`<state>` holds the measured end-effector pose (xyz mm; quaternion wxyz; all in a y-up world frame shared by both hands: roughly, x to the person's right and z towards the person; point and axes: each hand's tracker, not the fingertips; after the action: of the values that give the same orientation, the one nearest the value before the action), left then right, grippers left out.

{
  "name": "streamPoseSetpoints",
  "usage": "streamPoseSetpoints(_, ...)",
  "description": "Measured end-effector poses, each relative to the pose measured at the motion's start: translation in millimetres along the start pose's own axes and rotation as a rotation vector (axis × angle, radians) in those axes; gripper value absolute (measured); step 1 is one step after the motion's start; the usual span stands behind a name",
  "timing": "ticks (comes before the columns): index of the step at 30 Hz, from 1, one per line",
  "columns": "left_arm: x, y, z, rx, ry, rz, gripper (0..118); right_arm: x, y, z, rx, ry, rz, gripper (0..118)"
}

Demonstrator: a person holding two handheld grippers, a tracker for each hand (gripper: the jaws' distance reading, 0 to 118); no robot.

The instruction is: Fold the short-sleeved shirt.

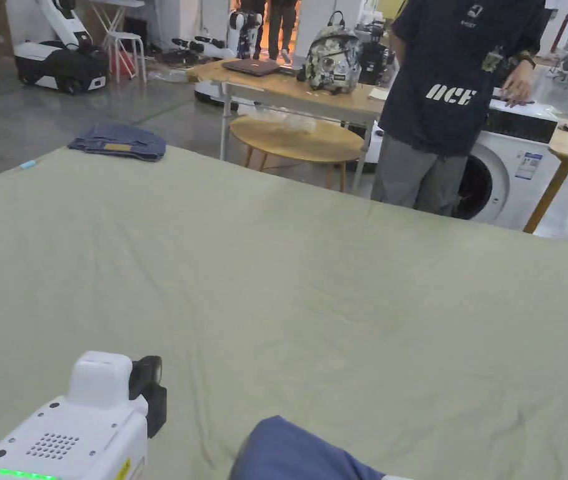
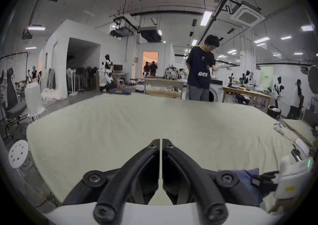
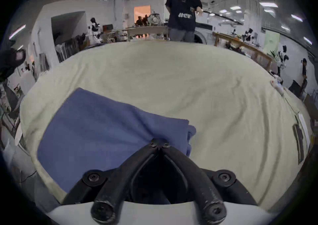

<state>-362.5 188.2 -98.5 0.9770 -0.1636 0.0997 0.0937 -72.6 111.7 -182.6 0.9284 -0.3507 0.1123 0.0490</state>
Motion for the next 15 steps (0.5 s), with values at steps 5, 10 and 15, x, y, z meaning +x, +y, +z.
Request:
streamPoseSetpoints(5,-9,-5,-20,-0.219,-0.145,0.074,0,0,0,2,-0.003,0.003,0.011,0)
streamPoseSetpoints(10,-29,-5,-62,-0.473,-0.384,0.235,0,3,0,1,-0.010,0.019,0.012,0)
streamPoseSetpoints(15,-41,-2,-98,-0.711,-0.620,0.429,33,12,2,1,-0.017,0.049,-0.009,0)
